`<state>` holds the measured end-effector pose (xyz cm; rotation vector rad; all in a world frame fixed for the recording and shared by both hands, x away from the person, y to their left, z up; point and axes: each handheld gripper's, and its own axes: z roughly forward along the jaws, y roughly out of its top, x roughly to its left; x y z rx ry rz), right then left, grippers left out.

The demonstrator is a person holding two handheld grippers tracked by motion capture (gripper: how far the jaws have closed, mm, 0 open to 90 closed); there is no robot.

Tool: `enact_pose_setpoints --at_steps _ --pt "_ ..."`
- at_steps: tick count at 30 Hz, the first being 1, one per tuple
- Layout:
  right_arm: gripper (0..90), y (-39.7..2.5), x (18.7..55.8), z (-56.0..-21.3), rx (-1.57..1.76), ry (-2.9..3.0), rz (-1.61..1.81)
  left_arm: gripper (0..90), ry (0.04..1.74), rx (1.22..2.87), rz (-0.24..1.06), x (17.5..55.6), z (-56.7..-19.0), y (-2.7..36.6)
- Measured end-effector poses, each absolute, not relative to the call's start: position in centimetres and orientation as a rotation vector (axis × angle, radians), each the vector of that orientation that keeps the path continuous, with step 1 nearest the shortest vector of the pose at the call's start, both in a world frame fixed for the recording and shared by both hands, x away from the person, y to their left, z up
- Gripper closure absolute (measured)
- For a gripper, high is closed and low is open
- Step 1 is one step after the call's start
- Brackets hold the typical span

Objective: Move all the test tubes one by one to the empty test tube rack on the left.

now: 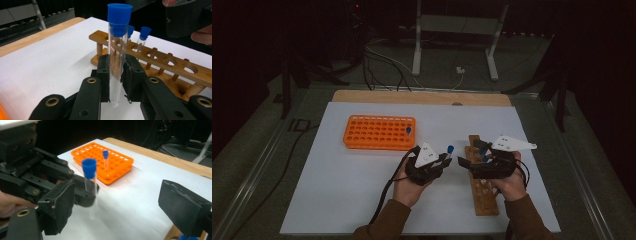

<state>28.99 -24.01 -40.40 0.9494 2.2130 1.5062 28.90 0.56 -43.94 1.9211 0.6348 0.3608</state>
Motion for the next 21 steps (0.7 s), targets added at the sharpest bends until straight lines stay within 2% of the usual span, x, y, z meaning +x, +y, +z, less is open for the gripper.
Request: enact_pose_setpoints --at_steps 3,21 --pt "4.2 -24.4 29.0 -40.7 0.966 2.202 1.49 77.1 0.644 1.919 0.367 28.9 -43.9 0.9" --pt "1.2 -26.6 28.5 -42.1 0.985 2.148 1.429 77.0 0.695 1.896 0.407 29.3 -43.5 3.6"
